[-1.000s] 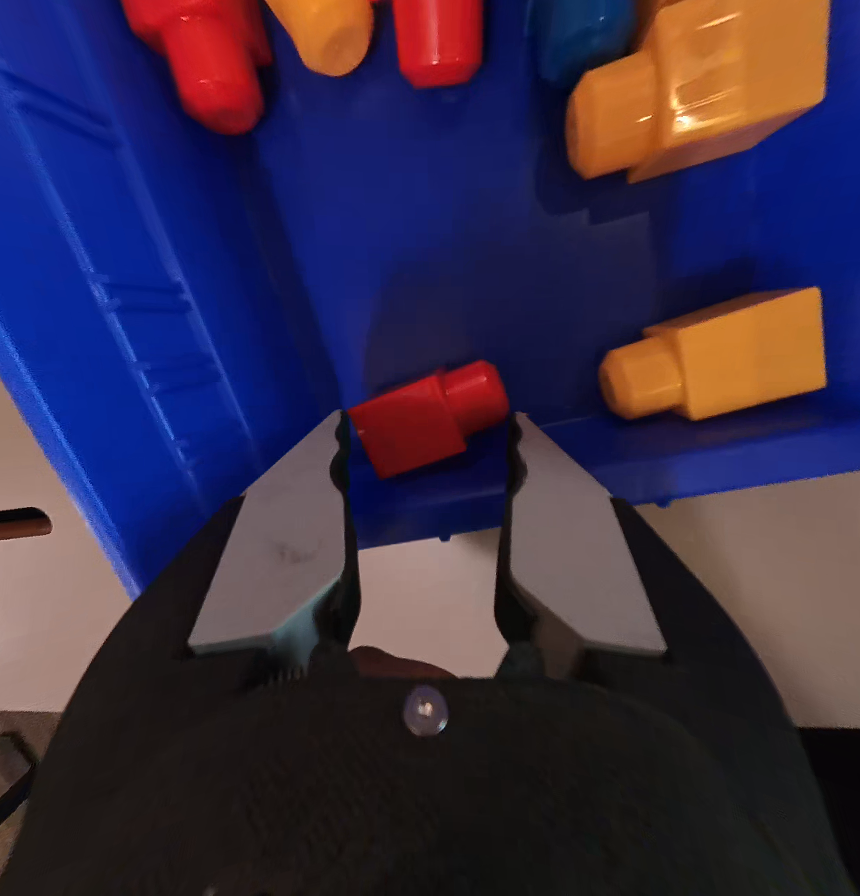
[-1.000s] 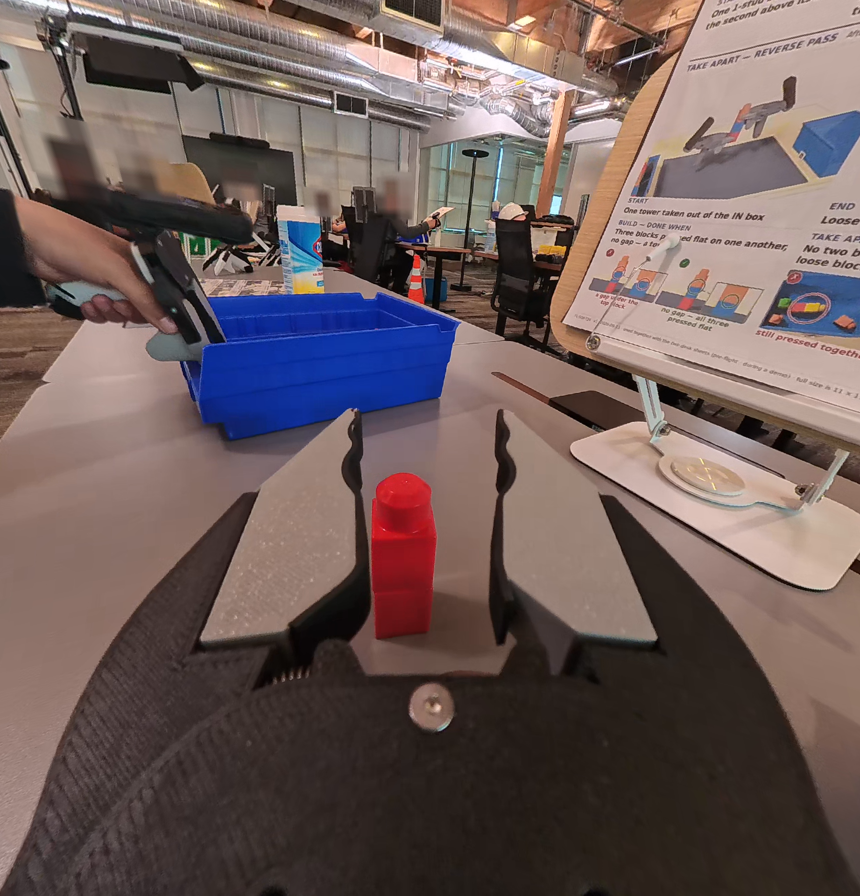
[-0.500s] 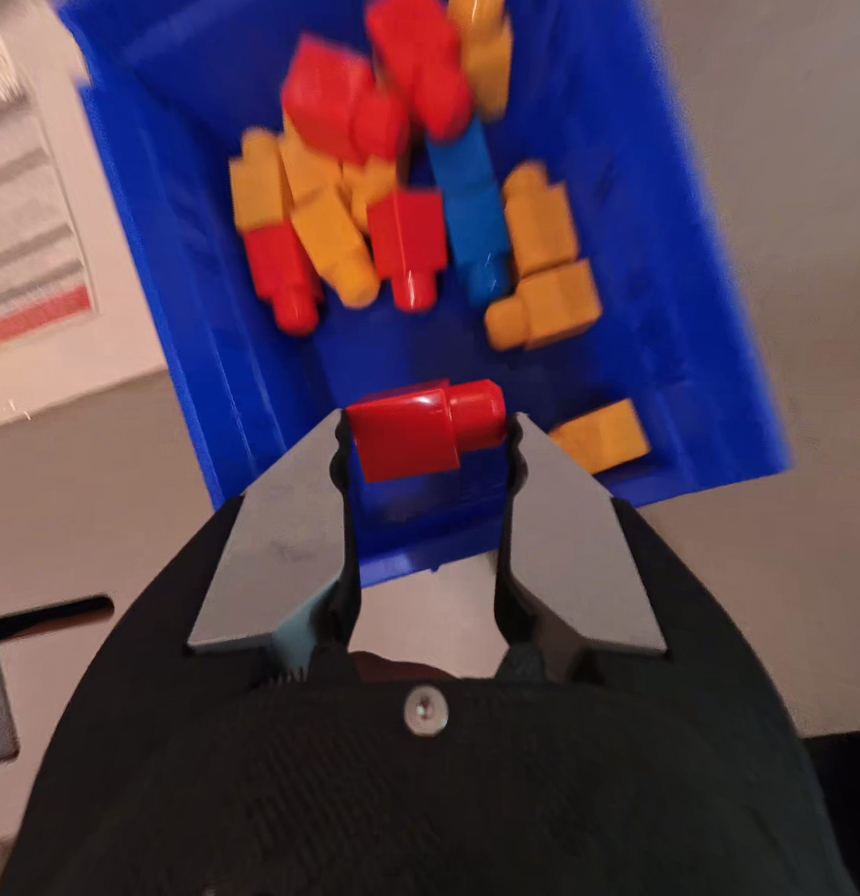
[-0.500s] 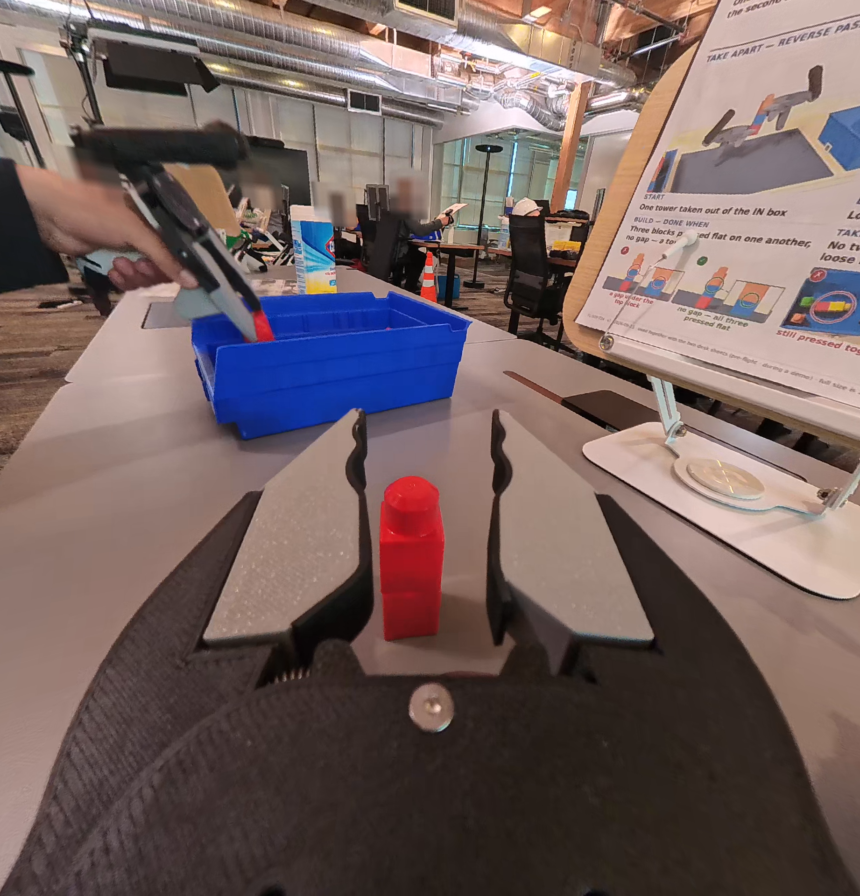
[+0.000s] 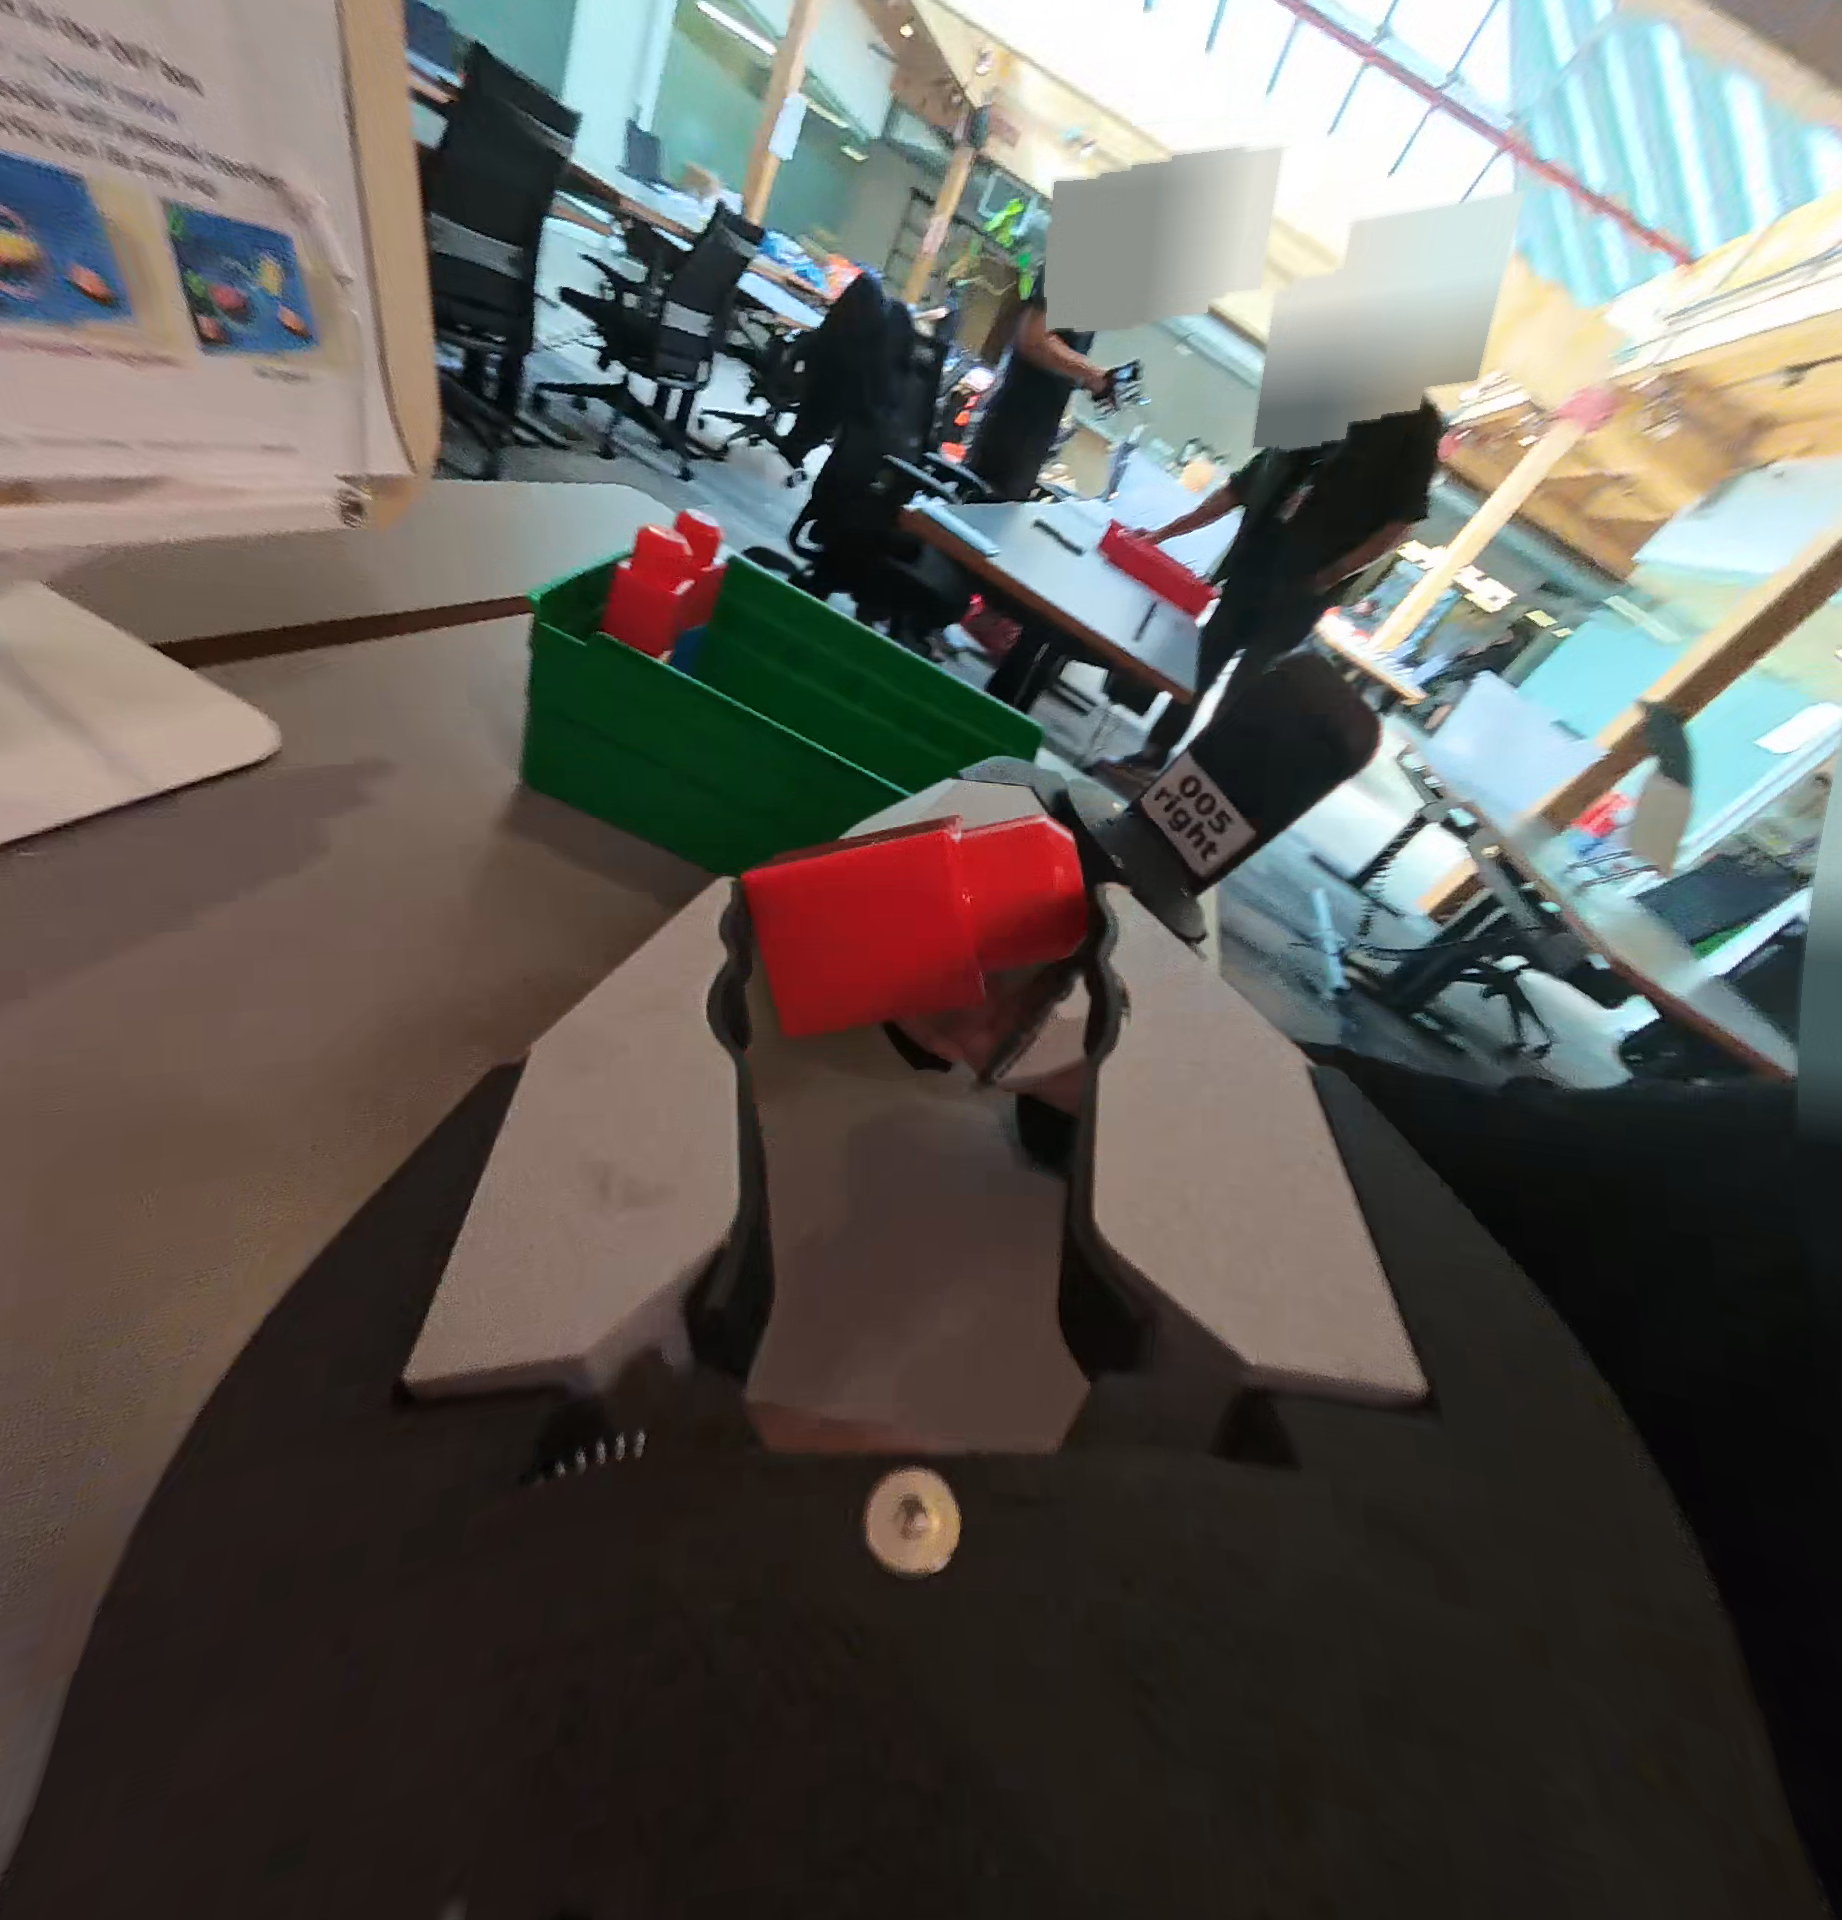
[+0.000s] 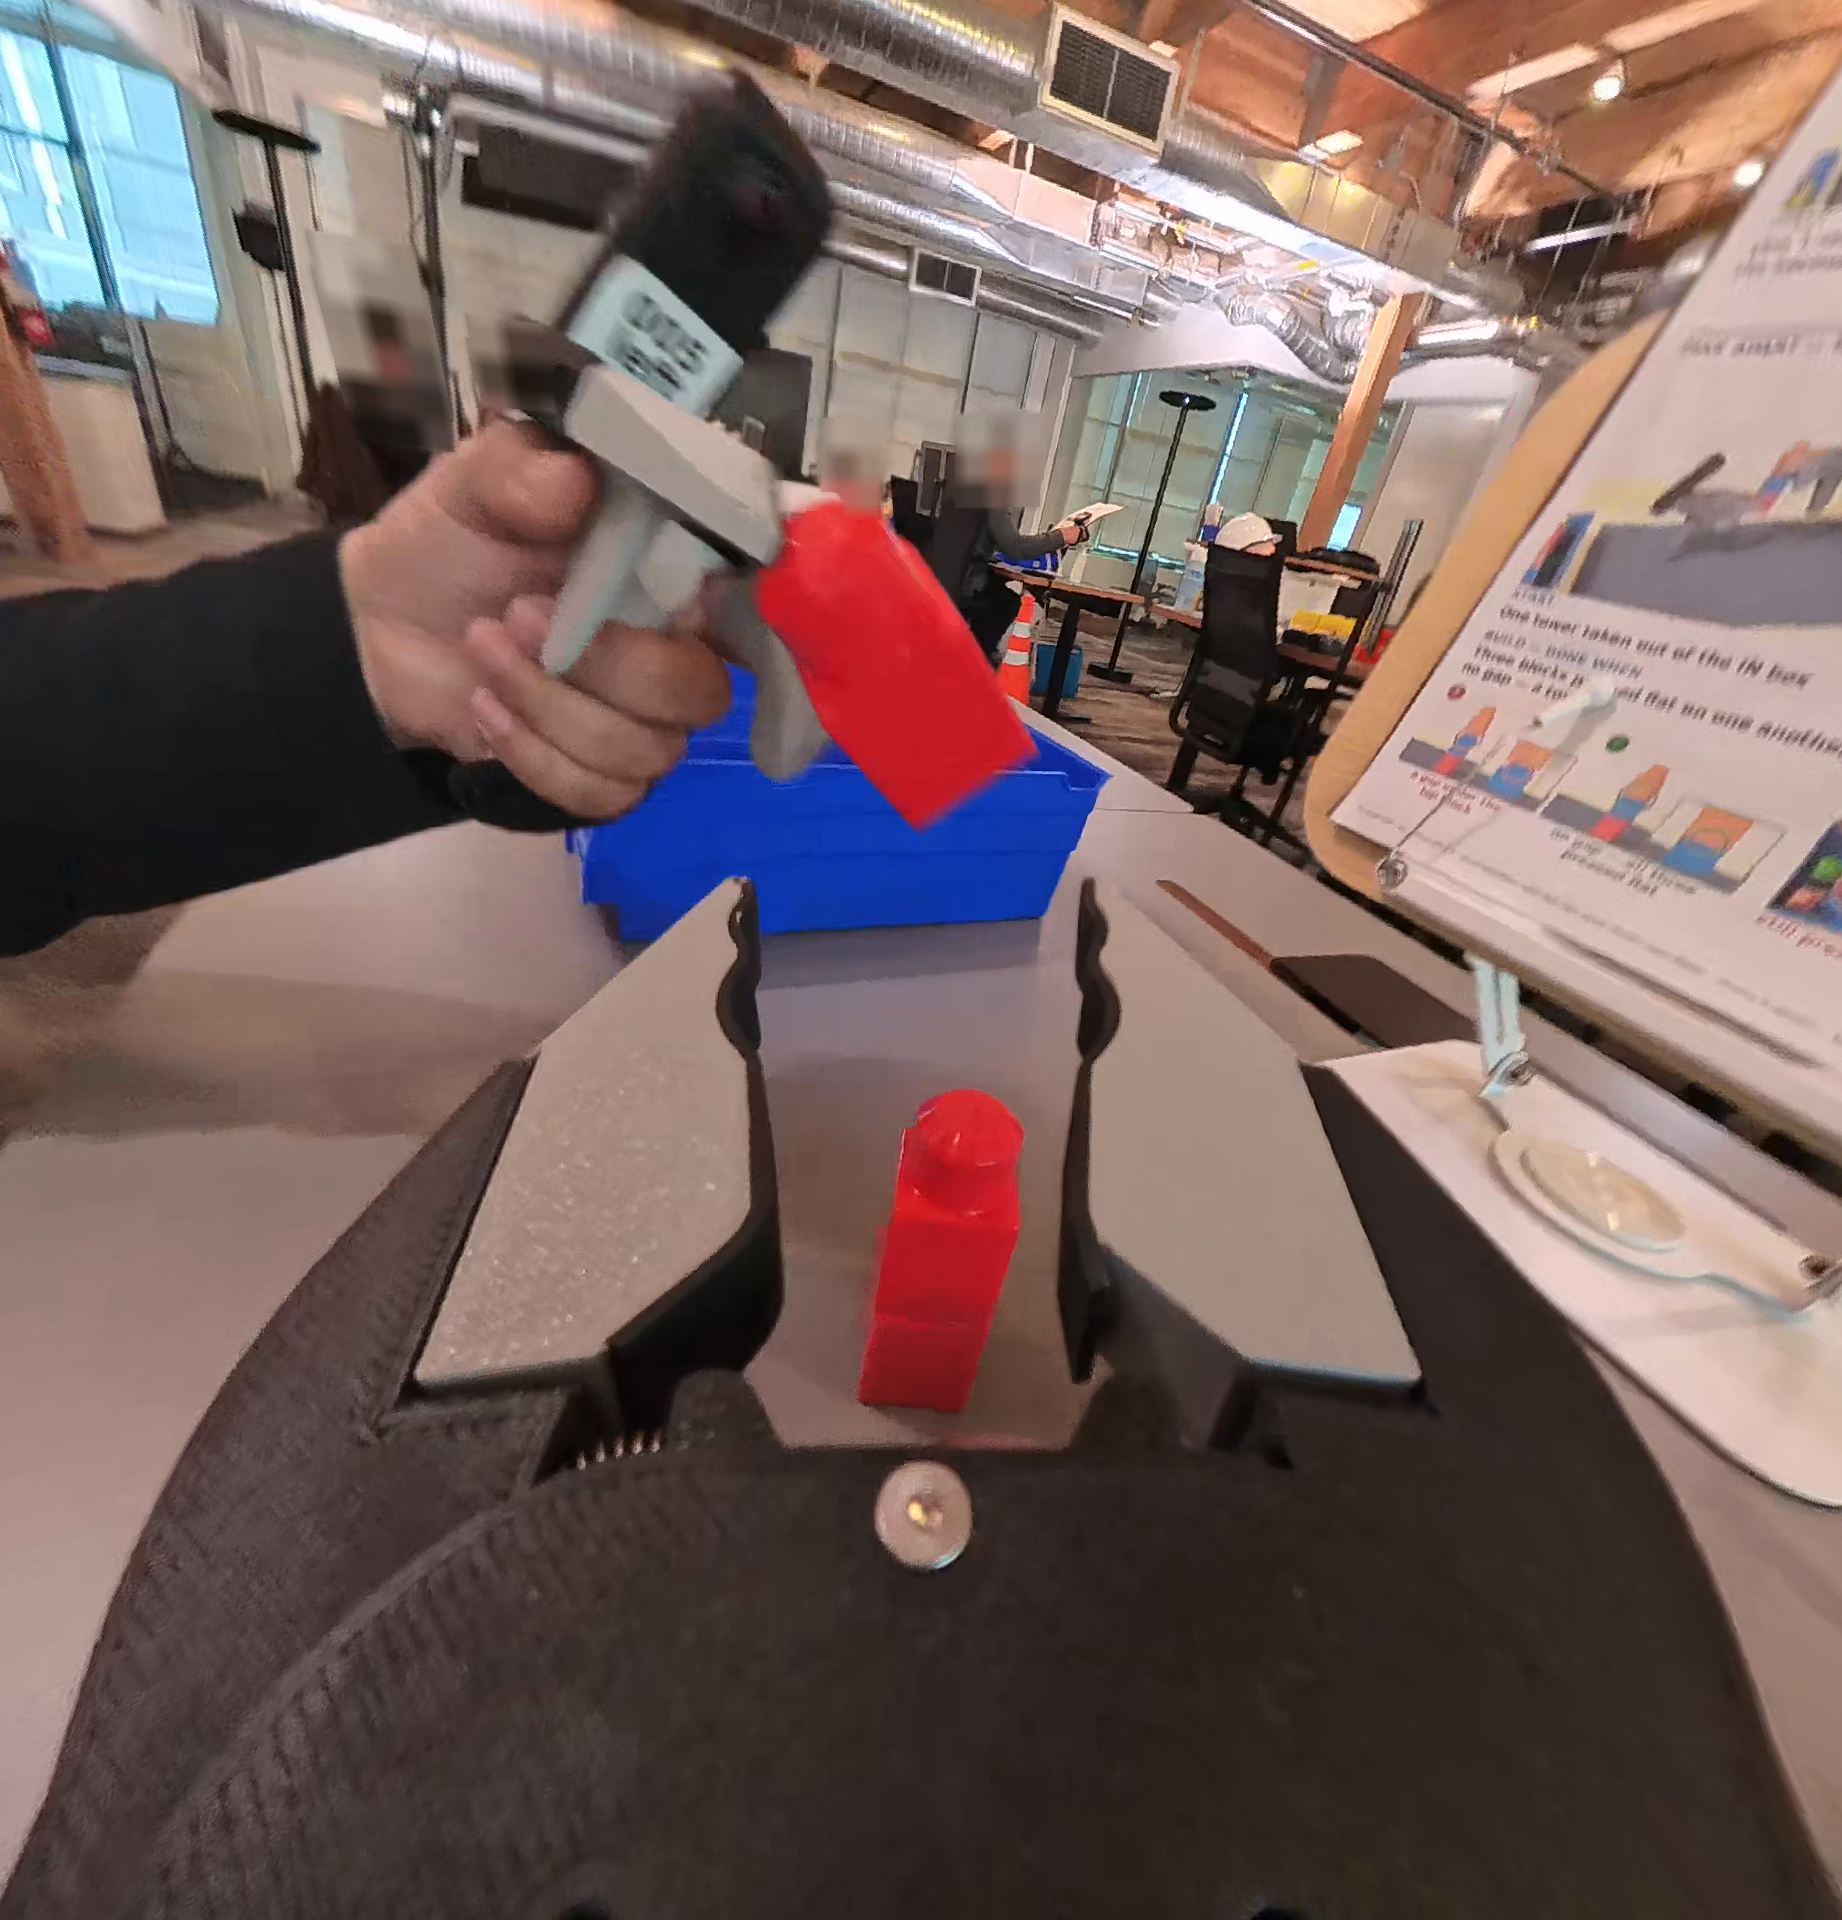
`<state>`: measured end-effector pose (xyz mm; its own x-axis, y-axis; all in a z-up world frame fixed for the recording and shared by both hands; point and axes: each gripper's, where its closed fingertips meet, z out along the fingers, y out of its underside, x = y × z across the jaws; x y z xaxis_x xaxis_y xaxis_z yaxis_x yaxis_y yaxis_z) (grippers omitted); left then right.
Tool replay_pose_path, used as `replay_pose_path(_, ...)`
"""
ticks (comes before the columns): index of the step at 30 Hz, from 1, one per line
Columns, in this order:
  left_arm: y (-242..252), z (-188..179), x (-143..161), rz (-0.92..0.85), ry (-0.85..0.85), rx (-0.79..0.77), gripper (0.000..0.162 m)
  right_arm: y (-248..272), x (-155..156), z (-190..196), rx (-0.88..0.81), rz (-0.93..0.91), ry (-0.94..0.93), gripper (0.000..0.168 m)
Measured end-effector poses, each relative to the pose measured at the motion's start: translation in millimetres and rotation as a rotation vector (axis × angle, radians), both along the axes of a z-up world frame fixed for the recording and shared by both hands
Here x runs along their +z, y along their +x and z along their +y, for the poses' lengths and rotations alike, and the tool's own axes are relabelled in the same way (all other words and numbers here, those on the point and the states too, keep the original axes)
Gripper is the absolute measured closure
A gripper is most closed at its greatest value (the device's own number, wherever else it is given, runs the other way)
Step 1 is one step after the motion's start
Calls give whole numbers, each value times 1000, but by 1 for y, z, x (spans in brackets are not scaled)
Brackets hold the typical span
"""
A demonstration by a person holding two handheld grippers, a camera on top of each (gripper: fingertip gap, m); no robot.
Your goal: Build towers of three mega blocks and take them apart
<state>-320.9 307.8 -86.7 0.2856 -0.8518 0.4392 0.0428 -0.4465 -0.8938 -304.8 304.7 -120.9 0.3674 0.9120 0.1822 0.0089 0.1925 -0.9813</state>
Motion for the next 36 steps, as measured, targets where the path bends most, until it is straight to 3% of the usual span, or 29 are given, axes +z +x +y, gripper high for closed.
replay_pose_path(4,26,1,-22,-124,-132,-127,100,1,-1,-2,-60,-77,121,107)
replay_pose_path(9,31,-4,-38,-119,-156,-205,100,-4,-9,-1,-104,-170,216,126)
replay_pose_path(10,31,-7,-38,-109,-149,-213,100,-4,-12,-1,-118,-200,238,134)
replay_pose_path(15,24,-8,-38,-119,-133,-202,100,-6,-11,0,-218,-268,343,136)
replay_pose_path(19,18,-7,-40,-126,-84,-177,101,-10,-13,0,-224,-256,285,136)
replay_pose_path(20,15,-5,-39,-108,-35,-149,106,-8,-12,3,-231,-240,255,136)
replay_pose_path(21,13,-3,-40,-78,19,-116,121,-5,-10,6,-232,-209,220,136)
replay_pose_path(25,2,8,-52,87,207,6,105,14,4,16,-172,-39,13,136)
replay_pose_path(29,-5,18,-92,306,298,22,85,35,17,27,-131,89,-123,137)
replay_pose_path(34,0,23,-139,474,298,-55,85,43,22,31,-114,155,-168,136)
replay_pose_path(36,3,20,-153,532,254,-84,97,41,20,30,-112,147,-166,136)
